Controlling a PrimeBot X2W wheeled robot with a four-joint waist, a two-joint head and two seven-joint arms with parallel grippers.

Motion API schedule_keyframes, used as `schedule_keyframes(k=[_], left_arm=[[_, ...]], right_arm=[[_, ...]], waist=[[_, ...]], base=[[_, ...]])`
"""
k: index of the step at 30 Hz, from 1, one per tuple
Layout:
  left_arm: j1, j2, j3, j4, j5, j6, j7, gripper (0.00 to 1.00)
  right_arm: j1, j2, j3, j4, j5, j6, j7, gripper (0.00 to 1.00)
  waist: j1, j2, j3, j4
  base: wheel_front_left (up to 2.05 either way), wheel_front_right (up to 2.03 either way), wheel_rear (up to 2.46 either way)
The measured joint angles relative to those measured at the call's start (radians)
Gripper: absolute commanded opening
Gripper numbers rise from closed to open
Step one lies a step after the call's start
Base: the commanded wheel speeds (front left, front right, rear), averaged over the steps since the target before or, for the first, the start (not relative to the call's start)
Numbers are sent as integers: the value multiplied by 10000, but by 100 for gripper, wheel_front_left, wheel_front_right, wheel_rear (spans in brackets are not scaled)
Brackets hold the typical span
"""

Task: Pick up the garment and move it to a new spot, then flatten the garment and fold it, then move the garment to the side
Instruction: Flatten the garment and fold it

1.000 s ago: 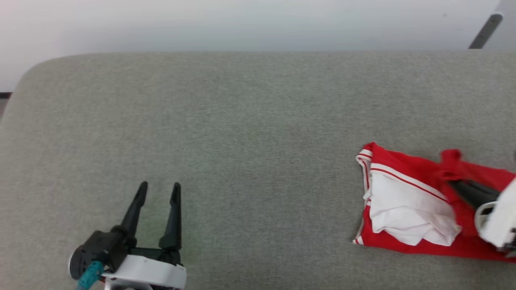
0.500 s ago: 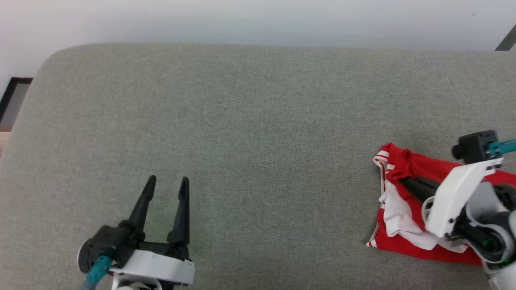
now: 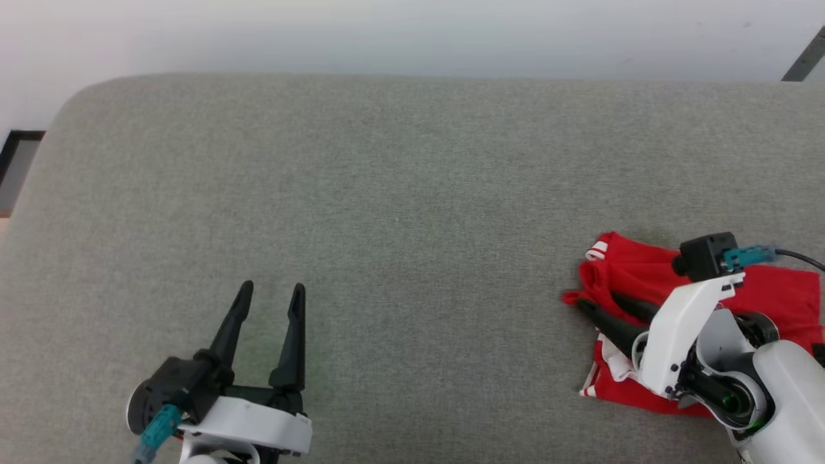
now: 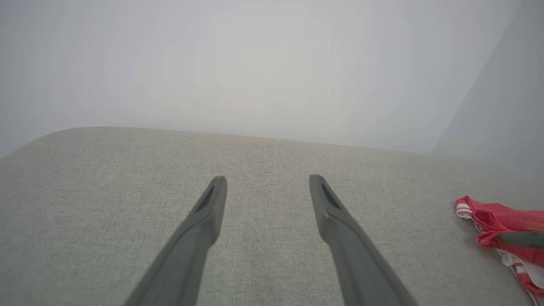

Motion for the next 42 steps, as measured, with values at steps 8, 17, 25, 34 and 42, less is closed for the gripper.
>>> schedule_keyframes(k=[8,17,25,34,42], left_arm=[[93,155,44,205,-90,0,0,100],[157,244,48,566,-196,0,0,100],[450,288,199,989,-368,0,0,100],[1169,324,439,1074,-441,0,0,100],[1812,359,658,690,-495,0,0,100]], right_arm=[[-249,-343,525,-357,617,0,-899,100],[-8,-1026,585,98,1377,-2,-3304,100],[328,-1319,621,1026,876,-2,-5812,100],[917,-1195,583,1670,520,-2,-7108,100],[1607,-1164,286,1375,236,-2,-7336,100]], waist=[[0,0,-267,-357],[0,0,-684,-825],[0,0,-1371,-1117],[0,0,-2204,-1466],[0,0,-2615,-1684]], base=[[0,0,0],[0,0,0],[0,0,0],[0,0,0],[0,0,0]])
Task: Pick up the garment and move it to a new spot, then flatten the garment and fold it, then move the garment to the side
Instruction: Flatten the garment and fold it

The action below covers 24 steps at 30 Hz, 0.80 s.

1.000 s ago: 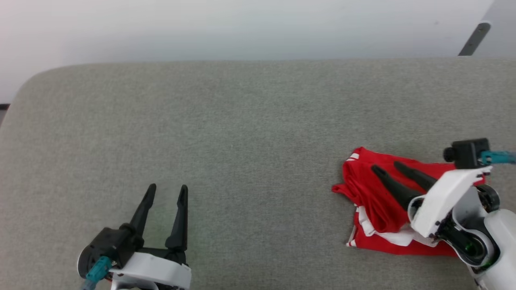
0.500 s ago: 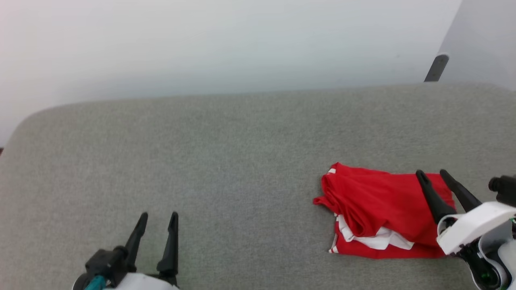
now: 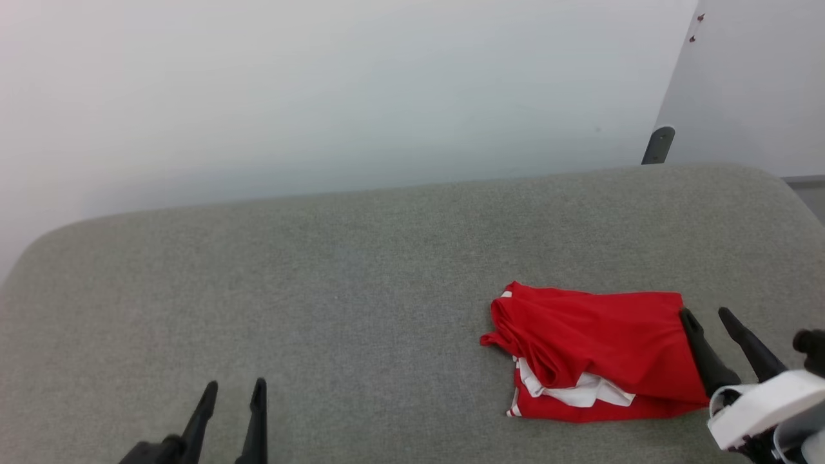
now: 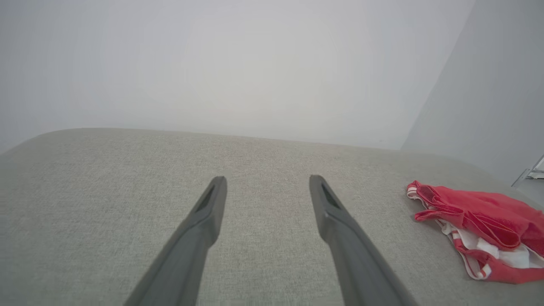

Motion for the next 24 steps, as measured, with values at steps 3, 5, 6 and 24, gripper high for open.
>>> schedule_keyframes(k=[3,5,6,24], left_arm=[[291,2,113,-169,2,0,0,100],[446,23,169,-268,2,0,0,100],[510,31,169,-326,2,0,0,100],[1859,-182,723,-1647,366,0,0,100]], right_arm=[[379,-52,-290,-232,-180,2,-52,100],[635,-117,-594,-391,-322,0,-65,100],[766,-161,-752,-485,-428,2,-69,100],[3551,608,-3772,-3440,-2669,0,65,100]], waist=[[0,0,-103,-9],[0,0,-146,-1],[0,0,-162,13],[0,0,-82,327]], base=[[0,0,0],[0,0,0],[0,0,0],[0,0,0]])
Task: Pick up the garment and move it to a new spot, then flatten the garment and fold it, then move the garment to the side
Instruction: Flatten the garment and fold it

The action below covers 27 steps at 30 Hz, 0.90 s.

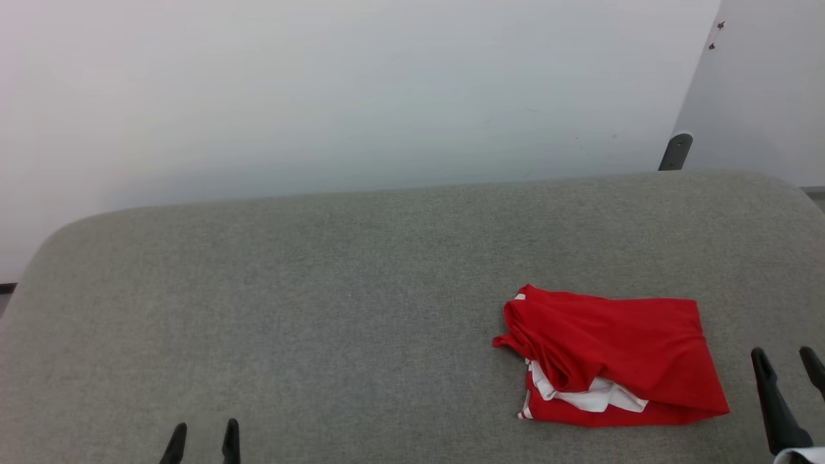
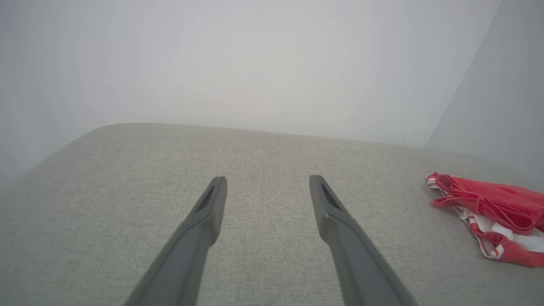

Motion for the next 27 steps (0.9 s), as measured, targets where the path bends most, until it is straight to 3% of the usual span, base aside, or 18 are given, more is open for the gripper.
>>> schedule_keyframes(k=[13,27], left_arm=[[793,-324,196,-830,136,48,0,100],[716,-380,130,-813,307,46,0,100]], right_arm=[[1050,1039,-1189,-1745,-997,0,773,100],[1041,1313,-1202,-2134,-1174,0,976,100]], waist=[[0,0,149,62],[1,0,176,140]], base=[[0,0,0],[0,0,0]])
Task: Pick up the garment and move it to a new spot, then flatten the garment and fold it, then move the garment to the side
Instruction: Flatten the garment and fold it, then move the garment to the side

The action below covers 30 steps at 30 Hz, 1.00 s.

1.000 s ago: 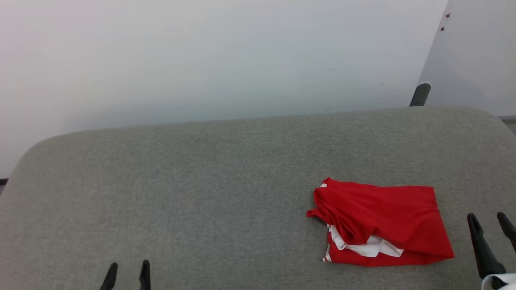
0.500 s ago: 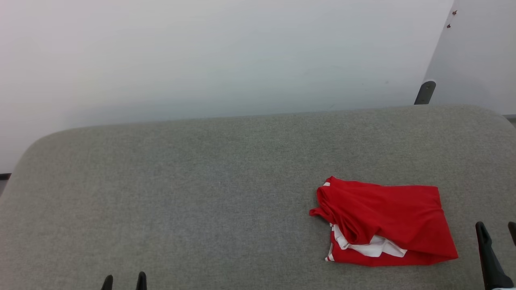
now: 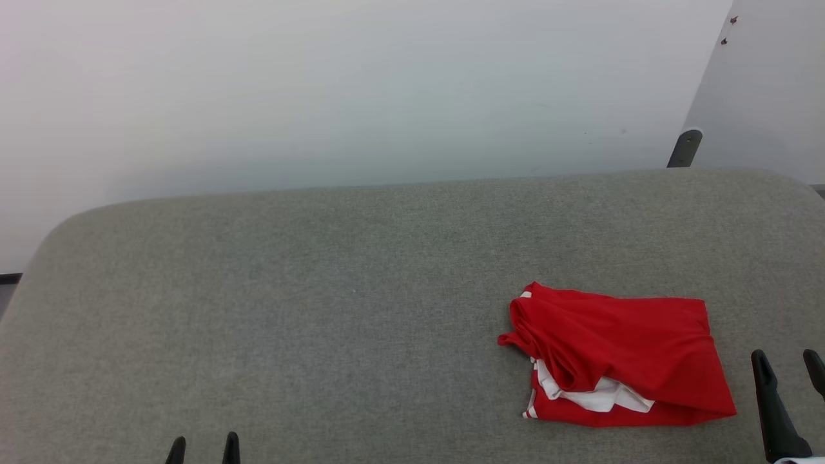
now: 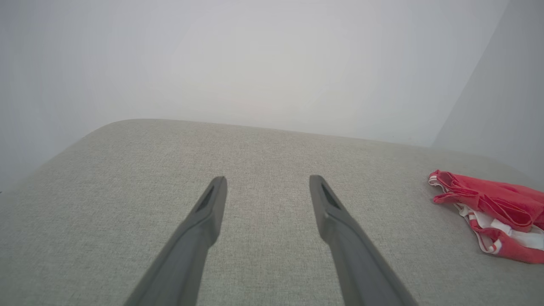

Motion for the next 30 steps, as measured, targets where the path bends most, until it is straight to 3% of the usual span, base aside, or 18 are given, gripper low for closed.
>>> schedule_keyframes(k=[7,11,15,20,25,30], left_arm=[[-20,-12,-12,-10,4,-10,0,100],[-136,-42,-155,-23,25,-12,0,100],[-514,-67,-297,-48,52,-12,0,100],[-1156,-92,-568,31,148,-13,0,100],[-1817,-102,-802,128,303,-42,0,100],[-2586,-105,-1214,276,454,-42,0,100]], right_arm=[[-26,21,209,-4,138,0,111,100],[-632,-543,637,10,351,0,786,100],[-1595,-1586,1193,387,849,0,2447,100],[-2873,-2987,2238,1369,1532,2,5453,100],[-4247,-3177,2443,2573,3112,-2,7988,100],[-5357,-3281,2694,3791,3371,0,9313,100]], waist=[[0,0,51,2],[0,0,191,-68],[0,0,472,-112],[0,0,1056,-150],[0,0,1738,-145],[0,0,2441,-57]], base=[[0,0,0],[0,0,0],[0,0,0],[0,0,0],[0,0,0],[0,0,0]])
